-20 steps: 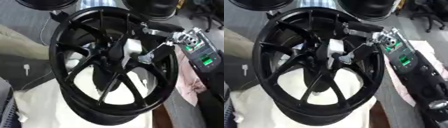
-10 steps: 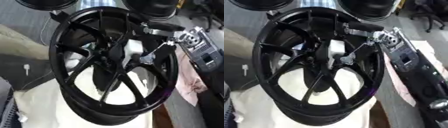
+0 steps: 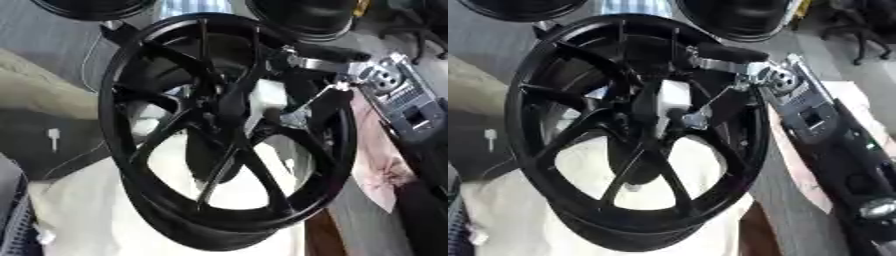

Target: Pull the pin out of the wheel hub.

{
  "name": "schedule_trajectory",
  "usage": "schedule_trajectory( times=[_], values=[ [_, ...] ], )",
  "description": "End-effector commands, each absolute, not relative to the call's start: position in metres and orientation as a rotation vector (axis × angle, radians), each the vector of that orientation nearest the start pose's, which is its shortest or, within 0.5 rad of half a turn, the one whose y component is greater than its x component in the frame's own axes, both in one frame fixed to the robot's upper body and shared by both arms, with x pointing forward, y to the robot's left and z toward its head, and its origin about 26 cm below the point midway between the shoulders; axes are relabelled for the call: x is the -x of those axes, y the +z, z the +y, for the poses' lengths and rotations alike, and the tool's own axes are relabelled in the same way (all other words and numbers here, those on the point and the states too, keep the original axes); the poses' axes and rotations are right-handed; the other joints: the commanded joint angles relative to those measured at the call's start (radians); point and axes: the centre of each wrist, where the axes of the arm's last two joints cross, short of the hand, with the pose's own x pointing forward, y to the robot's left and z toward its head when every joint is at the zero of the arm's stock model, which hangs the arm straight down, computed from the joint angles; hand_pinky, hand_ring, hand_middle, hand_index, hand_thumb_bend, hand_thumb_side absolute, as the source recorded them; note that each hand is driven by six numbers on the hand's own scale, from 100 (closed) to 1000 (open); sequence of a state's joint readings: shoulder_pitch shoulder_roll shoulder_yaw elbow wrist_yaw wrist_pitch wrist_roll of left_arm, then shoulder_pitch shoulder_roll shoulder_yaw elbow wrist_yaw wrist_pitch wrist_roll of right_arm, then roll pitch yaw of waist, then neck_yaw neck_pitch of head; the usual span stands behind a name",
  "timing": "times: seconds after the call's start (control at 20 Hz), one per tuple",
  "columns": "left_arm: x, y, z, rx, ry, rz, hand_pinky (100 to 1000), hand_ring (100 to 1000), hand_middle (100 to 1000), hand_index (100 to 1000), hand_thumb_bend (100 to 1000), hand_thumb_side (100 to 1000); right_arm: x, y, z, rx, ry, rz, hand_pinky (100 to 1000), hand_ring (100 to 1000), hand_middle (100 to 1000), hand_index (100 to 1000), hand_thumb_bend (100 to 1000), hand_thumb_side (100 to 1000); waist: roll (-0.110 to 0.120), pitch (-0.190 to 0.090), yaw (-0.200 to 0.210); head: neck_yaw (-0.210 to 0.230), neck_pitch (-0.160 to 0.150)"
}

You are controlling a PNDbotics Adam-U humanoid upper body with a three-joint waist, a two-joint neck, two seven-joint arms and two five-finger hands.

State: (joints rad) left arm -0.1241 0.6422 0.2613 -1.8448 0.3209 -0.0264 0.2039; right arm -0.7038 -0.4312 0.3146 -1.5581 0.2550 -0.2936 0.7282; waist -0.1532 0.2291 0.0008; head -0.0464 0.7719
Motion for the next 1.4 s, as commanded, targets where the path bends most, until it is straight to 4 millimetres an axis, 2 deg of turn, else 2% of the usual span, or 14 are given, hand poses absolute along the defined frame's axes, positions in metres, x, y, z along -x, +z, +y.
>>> schedule_trajectory(
  times=[0.05, 0.45, 0.85, 1.4],
  values=[
    [-0.28, 0.209, 0.401, -0.491, -0.044, -2.124, 299, 428, 459, 597, 100, 745, -0.388, 0.223, -0.201, 0.034, 1.812, -1.877, 598, 440, 329, 594, 100, 199, 0.012, -0.013, 0.001, 0.0, -0.002],
    [-0.279, 0.209, 0.4, -0.488, -0.042, -2.126, 299, 428, 459, 596, 100, 742, -0.387, 0.233, -0.203, 0.057, 1.78, -1.926, 559, 413, 304, 553, 100, 100, 0.013, -0.017, 0.002, -0.002, -0.002],
    [-0.279, 0.209, 0.401, -0.487, -0.036, -2.124, 300, 428, 459, 596, 100, 741, -0.386, 0.246, -0.202, 0.059, 1.747, -1.983, 539, 401, 296, 544, 100, 100, 0.013, -0.024, -0.002, 0.0, -0.002],
    [-0.278, 0.207, 0.402, -0.491, -0.022, -2.118, 300, 428, 459, 596, 100, 737, -0.382, 0.28, -0.211, 0.078, 1.695, -2.096, 529, 399, 290, 538, 100, 100, 0.016, -0.037, -0.016, 0.01, -0.002]
  ],
)
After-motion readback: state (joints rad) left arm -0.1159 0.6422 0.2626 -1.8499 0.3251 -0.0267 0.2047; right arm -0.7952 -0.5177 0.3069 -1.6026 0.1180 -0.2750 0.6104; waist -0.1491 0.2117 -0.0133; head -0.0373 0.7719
